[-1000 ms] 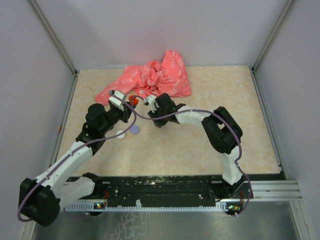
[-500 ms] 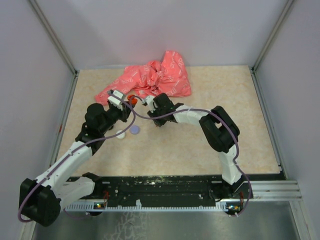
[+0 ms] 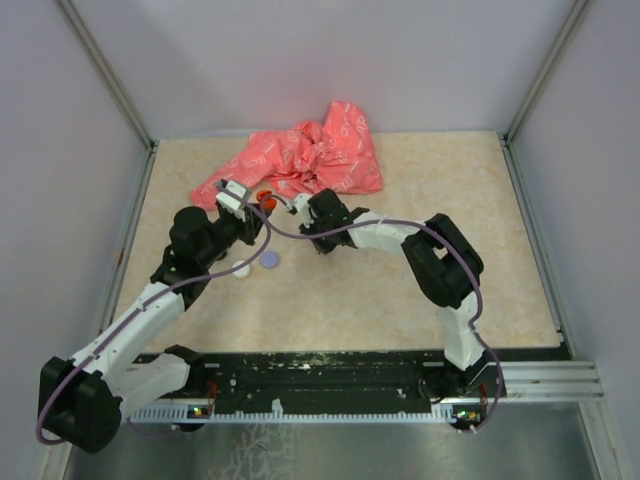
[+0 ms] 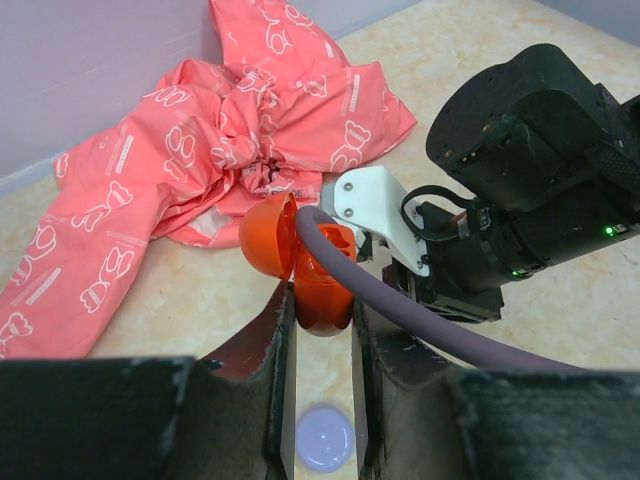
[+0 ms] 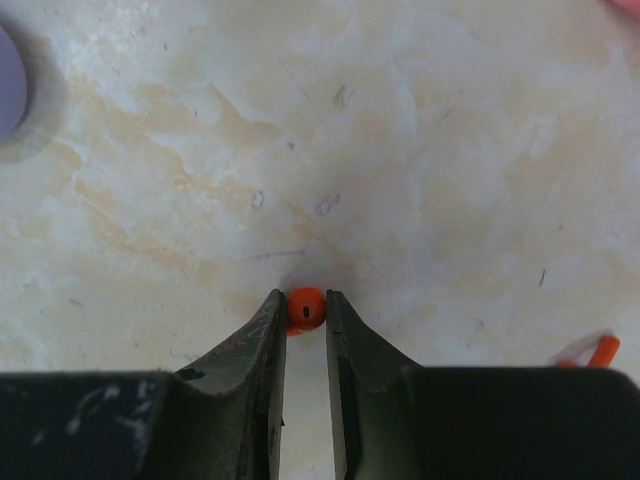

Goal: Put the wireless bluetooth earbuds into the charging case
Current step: Pick up the earbud from the center of the board, then place the earbud in the charging case, then move the earbud to the center of the board.

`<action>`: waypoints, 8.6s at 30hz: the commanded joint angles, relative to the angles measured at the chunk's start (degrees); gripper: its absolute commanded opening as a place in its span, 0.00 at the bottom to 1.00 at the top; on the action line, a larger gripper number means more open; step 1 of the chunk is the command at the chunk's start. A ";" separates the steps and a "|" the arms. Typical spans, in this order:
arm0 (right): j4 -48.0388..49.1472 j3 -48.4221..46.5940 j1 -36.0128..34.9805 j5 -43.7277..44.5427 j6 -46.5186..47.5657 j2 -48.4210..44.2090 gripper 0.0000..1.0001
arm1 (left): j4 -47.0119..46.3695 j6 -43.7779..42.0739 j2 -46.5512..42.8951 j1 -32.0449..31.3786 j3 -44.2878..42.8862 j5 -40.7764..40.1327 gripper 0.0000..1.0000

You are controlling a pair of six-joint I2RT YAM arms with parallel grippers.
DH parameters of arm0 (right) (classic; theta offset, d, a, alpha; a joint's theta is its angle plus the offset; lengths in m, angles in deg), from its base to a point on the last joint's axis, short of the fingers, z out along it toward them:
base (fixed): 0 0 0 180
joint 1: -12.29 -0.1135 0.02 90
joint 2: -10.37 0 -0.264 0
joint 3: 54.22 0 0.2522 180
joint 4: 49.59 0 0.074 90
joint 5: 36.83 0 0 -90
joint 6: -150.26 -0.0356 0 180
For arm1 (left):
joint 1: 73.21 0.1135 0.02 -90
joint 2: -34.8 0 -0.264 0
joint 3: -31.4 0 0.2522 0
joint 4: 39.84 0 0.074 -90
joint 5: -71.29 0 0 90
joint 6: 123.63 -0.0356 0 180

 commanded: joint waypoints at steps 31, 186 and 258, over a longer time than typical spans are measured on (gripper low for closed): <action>8.81 13.09 -5.43 5.17 9.66 -46.33 0.08 | -15.64 1.77 -1.08 0.13 3.33 26.91 0.00; 23.94 25.45 -7.31 12.66 -2.45 -52.67 0.67 | -24.48 8.36 -0.63 0.27 4.97 35.62 0.00; -5.01 1.84 7.18 -11.38 6.97 -2.41 0.32 | -14.39 5.92 -1.84 0.46 1.97 26.69 0.00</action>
